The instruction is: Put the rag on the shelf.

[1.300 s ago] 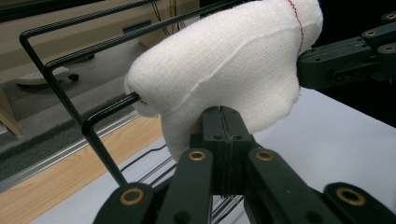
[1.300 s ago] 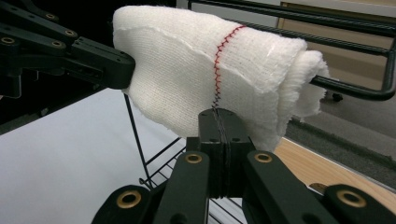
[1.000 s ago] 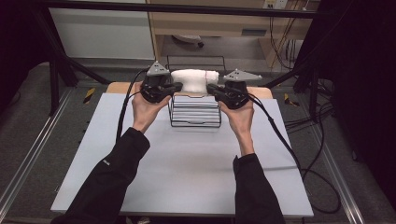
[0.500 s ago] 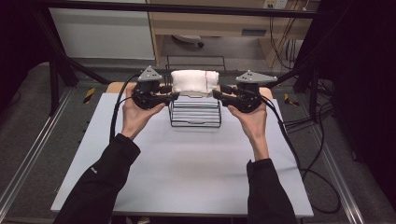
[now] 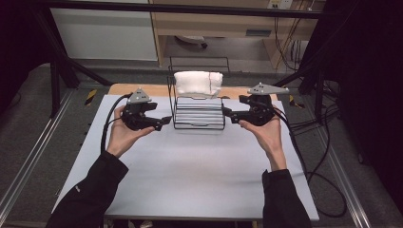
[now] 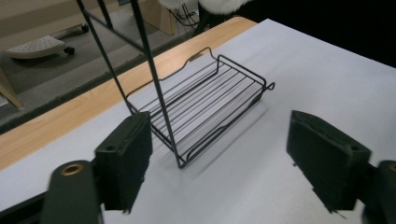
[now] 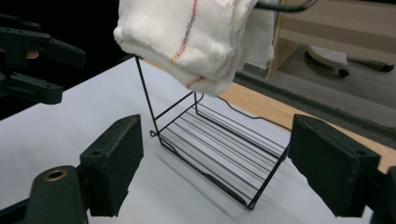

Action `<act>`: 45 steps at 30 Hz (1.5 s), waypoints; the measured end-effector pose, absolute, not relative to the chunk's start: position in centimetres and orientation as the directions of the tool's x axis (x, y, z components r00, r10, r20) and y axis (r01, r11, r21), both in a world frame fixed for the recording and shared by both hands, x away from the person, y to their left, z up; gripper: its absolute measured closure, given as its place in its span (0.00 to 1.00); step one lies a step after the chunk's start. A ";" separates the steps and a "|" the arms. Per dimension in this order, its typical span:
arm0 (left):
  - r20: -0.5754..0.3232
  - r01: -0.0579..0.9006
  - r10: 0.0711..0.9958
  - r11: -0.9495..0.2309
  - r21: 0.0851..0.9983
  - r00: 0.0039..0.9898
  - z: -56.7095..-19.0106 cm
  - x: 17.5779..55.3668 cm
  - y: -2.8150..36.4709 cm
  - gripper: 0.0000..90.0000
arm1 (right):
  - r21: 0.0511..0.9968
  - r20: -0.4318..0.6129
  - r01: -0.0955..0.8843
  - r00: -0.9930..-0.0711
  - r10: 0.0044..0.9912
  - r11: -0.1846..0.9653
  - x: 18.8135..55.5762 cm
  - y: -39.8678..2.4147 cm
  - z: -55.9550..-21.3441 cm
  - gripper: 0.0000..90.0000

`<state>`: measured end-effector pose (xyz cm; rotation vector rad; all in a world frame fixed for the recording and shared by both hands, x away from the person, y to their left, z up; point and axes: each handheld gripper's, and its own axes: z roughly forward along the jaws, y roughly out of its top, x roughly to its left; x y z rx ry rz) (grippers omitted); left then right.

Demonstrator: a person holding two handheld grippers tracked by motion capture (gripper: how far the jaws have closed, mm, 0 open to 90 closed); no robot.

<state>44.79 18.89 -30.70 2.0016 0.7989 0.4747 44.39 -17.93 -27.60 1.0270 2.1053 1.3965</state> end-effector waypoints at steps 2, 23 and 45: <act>0.010 0.359 0.701 -0.377 0.854 0.713 -31.4 44.2 19.4 0.19 | 0.904 0.061 0.360 -0.644 0.763 0.231 44.2 -18.1 -28.1 0.14; -0.035 0.424 0.744 -0.340 0.839 0.667 -38.4 39.5 25.2 0.09 | 0.852 0.136 0.467 -0.632 0.763 0.236 40.9 -21.8 -37.0 0.02; -0.035 0.458 0.752 -0.363 0.812 0.658 -43.2 37.0 28.3 0.10 | 0.802 0.176 0.546 -0.606 0.776 0.244 37.0 -26.2 -43.9 0.01</act>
